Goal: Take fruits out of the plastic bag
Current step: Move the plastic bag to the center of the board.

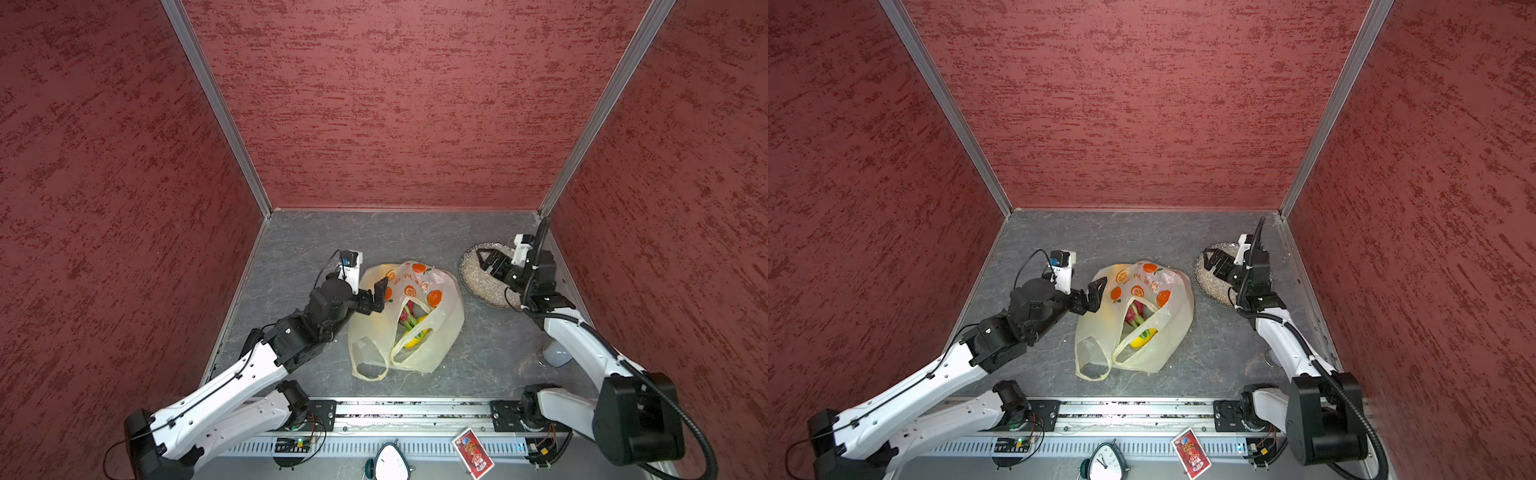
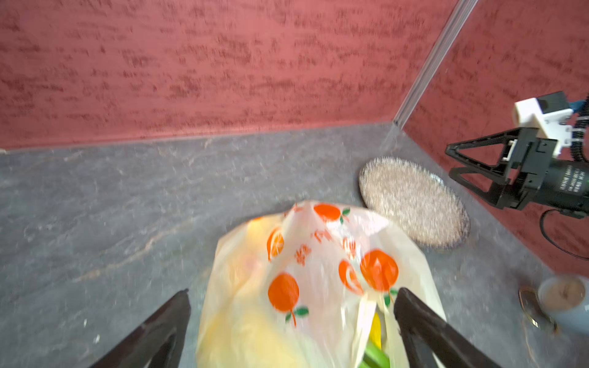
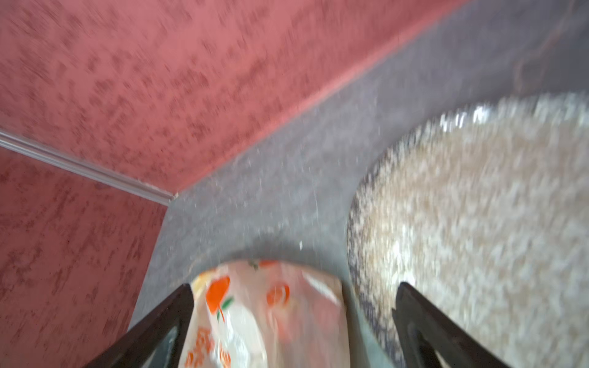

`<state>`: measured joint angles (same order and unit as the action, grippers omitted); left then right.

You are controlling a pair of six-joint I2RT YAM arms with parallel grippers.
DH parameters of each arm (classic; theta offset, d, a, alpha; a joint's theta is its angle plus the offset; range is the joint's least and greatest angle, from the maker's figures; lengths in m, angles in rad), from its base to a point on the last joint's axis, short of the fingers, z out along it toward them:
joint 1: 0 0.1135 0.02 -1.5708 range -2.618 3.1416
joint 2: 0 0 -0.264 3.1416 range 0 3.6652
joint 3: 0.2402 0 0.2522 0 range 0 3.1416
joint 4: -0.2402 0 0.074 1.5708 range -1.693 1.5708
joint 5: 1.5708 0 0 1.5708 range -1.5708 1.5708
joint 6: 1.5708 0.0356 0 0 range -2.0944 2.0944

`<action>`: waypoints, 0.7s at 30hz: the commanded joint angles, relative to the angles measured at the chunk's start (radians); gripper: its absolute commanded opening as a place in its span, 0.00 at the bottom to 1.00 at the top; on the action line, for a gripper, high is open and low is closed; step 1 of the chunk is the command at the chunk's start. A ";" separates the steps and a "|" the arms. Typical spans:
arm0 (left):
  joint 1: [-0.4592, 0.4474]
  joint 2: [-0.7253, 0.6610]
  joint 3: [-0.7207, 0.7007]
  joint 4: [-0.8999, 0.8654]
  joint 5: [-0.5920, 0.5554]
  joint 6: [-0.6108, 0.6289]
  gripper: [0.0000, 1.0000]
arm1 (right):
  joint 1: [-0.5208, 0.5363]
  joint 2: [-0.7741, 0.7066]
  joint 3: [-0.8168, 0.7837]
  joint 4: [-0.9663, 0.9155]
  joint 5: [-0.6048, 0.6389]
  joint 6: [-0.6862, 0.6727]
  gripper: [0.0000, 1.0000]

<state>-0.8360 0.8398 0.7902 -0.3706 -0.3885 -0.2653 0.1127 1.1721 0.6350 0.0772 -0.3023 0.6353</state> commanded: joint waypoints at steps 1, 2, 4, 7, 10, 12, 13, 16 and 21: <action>-0.014 -0.007 -0.035 -0.276 -0.083 -0.152 0.99 | 0.140 -0.099 -0.066 -0.077 -0.008 0.061 0.99; -0.010 -0.013 -0.053 -0.288 -0.059 -0.167 0.99 | 0.179 -0.135 -0.099 -0.081 0.021 0.064 0.98; 0.002 -0.035 -0.097 -0.266 -0.011 -0.181 0.99 | 0.235 -0.197 -0.153 -0.099 0.057 0.082 0.97; 0.057 -0.074 -0.163 -0.206 0.069 -0.200 0.99 | 0.307 -0.282 -0.206 -0.152 0.089 0.126 0.94; 0.171 -0.109 -0.195 -0.183 0.183 -0.201 0.99 | 0.362 -0.339 -0.215 -0.230 0.099 0.159 0.93; 0.273 -0.120 -0.220 -0.163 0.299 -0.203 0.98 | 0.372 -0.351 -0.210 -0.277 0.092 0.167 0.93; 0.315 -0.119 -0.225 -0.154 0.352 -0.199 0.96 | 0.372 -0.350 -0.206 -0.291 0.085 0.167 0.93; 0.428 -0.099 -0.227 -0.123 0.498 -0.194 0.93 | 0.372 -0.319 -0.196 -0.300 0.049 0.163 0.92; 0.549 0.028 -0.158 -0.077 0.689 -0.205 0.84 | 0.372 -0.258 -0.181 -0.251 -0.011 0.161 0.93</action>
<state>-0.3241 0.8196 0.5877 -0.5072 0.1299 -0.4667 0.4808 0.9020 0.4236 -0.1802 -0.2752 0.7807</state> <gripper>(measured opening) 0.853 0.927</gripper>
